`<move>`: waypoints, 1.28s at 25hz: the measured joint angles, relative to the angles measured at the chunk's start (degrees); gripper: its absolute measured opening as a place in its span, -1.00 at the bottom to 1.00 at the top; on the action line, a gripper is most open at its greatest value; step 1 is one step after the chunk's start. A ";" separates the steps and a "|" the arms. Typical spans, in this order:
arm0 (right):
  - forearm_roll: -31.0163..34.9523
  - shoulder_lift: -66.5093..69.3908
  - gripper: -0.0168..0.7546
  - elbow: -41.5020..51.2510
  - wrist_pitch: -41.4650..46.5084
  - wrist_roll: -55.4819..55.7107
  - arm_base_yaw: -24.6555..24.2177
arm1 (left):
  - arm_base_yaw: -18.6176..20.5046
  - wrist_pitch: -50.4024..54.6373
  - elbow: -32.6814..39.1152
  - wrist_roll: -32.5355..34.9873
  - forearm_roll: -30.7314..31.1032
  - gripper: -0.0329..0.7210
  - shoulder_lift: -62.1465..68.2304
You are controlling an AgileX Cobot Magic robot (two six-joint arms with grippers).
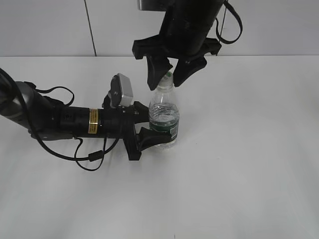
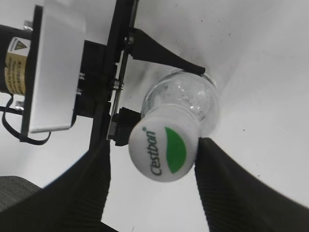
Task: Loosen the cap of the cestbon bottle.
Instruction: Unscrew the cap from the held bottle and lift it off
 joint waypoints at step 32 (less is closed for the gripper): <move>-4.84 -0.65 -0.17 0.05 0.53 -51.19 0.11 | 0.00 0.06 0.00 -0.21 -0.37 0.19 0.00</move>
